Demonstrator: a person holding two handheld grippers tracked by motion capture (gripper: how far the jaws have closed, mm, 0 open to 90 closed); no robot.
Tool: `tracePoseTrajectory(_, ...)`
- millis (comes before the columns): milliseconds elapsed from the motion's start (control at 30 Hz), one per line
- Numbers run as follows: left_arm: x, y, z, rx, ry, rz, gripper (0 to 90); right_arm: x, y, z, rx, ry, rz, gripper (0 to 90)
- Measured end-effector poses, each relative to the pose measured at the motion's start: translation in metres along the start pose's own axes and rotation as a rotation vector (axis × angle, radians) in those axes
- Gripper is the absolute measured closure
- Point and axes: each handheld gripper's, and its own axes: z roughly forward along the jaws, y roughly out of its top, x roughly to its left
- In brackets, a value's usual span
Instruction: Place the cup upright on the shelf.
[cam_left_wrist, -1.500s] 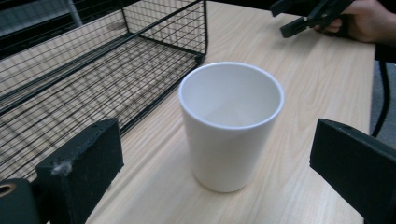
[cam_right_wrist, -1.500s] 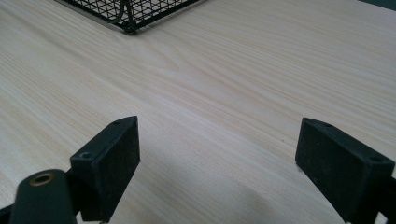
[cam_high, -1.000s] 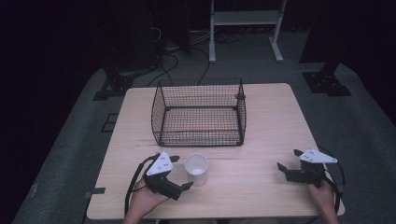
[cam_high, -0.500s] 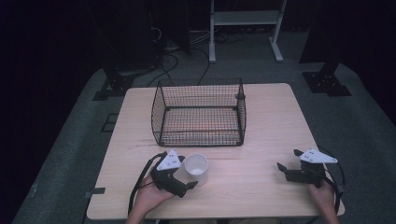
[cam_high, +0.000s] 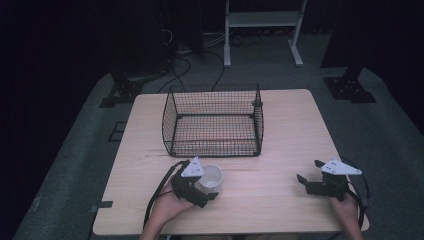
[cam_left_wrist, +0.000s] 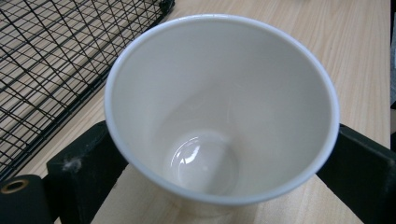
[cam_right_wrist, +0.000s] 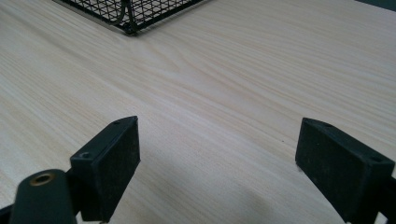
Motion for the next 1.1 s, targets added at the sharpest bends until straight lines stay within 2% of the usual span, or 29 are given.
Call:
tracePoseTrajectory(167,0.002,0.001,0.002,0.014,-0.005,-0.005,8.7,0.0,0.0,0.0,-0.002,0.001,0.001,13.1)
tracePoseTrajectory(233,0.002,0.001,0.003,0.018,-0.012,-0.007,12.1,0.0,0.0,0.0,-0.002,0.002,0.001,13.1)
tracePoseTrajectory(333,0.002,0.001,0.004,0.027,-0.001,0.007,20.3,0.0,0.0,0.0,-0.002,0.002,0.001,13.1)
tracePoseTrajectory(500,0.001,0.001,0.003,0.032,0.004,0.01,20.7,0.0,0.0,0.0,-0.002,0.002,0.002,13.1)
tracePoseTrajectory(767,-0.001,0.009,-0.005,0.009,0.01,0.026,20.9,0.0,0.0,0.0,-0.004,-0.001,0.002,13.1)
tracePoseTrajectory(833,0.0,0.012,-0.008,-0.001,-0.001,0.025,20.8,0.0,0.0,0.0,-0.005,-0.002,0.004,13.1)
tracePoseTrajectory(867,0.0,0.016,-0.01,-0.011,-0.038,0.022,20.9,0.0,0.0,0.0,-0.005,-0.001,0.004,13.1)
tracePoseTrajectory(933,0.0,0.018,-0.011,-0.01,-0.047,0.024,20.8,0.0,0.0,0.0,-0.005,-0.001,0.004,13.1)
tracePoseTrajectory(1100,0.001,0.027,-0.017,-0.018,-0.036,0.05,20.9,0.0,0.0,-0.001,-0.006,0.0,0.008,13.1)
